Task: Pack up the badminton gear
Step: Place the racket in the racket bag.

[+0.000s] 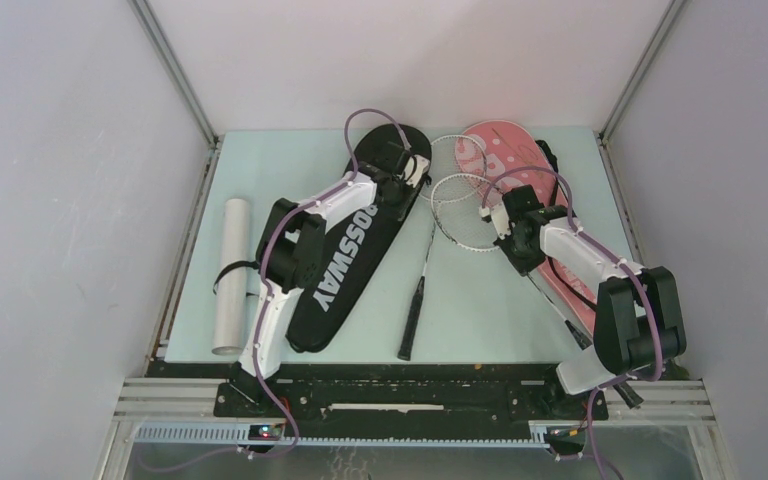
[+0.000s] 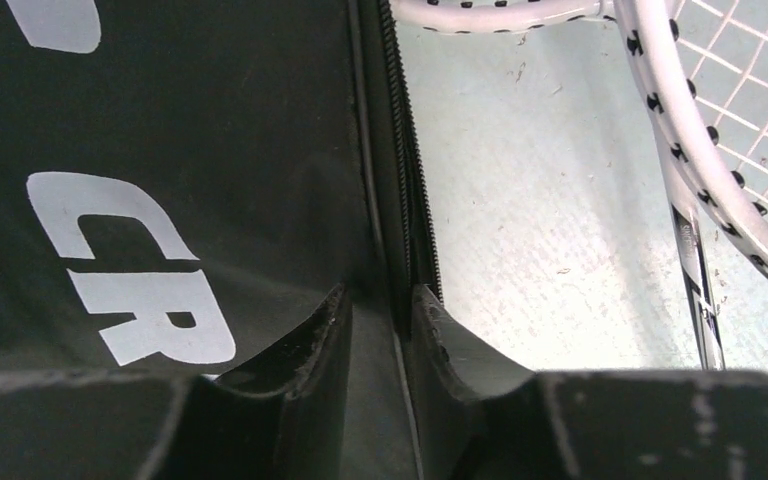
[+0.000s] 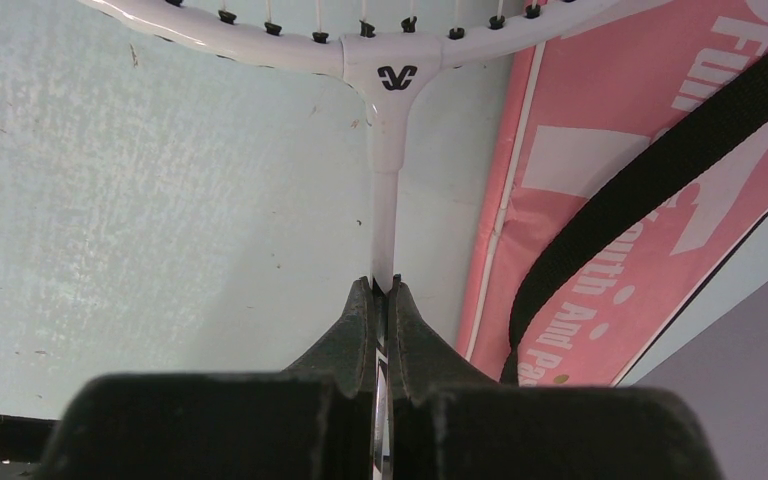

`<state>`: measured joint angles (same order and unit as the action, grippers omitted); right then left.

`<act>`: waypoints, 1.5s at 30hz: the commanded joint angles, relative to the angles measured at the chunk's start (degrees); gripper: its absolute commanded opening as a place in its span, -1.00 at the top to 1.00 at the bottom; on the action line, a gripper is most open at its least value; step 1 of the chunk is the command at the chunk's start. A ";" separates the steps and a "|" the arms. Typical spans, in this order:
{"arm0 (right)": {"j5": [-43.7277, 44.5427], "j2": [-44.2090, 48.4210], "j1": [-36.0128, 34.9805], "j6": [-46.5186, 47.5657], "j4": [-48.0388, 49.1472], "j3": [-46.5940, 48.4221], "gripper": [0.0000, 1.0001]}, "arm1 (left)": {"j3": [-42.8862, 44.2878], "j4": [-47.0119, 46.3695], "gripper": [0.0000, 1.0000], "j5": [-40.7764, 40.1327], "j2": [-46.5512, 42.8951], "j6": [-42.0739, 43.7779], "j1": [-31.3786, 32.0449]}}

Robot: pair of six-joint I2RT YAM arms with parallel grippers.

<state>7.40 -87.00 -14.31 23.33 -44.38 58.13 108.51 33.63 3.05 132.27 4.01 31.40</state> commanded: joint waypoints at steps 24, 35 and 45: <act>3.12 0.47 -11.45 -1.12 0.79 1.02 1.00 | -1.33 -2.43 0.99 7.21 -9.46 -7.31 -3.52; 3.41 -0.99 -14.27 -1.85 1.04 1.02 1.00 | -0.90 -3.04 1.00 13.11 -10.68 -12.28 -5.47; 3.85 -9.48 -20.52 -4.29 1.80 9.23 1.00 | -2.11 -4.54 0.99 16.61 -9.88 -20.00 -5.13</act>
<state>11.79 -93.25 -33.17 21.67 -43.22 60.34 107.72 31.92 16.53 125.56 -10.50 25.96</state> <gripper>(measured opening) 0.018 0.010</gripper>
